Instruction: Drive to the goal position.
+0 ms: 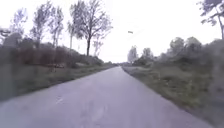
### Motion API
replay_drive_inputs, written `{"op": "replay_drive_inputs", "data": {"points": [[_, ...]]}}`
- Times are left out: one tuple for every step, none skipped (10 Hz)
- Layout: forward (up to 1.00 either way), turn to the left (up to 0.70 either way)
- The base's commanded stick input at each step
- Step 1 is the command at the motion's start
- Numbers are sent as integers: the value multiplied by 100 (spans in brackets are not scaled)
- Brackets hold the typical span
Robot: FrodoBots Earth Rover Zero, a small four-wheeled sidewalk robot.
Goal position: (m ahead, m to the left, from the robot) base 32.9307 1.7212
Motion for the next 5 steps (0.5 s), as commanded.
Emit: {"op": "replay_drive_inputs", "data": {"points": [[100,0],[100,0],[100,0],[100,0],[100,0]]}}
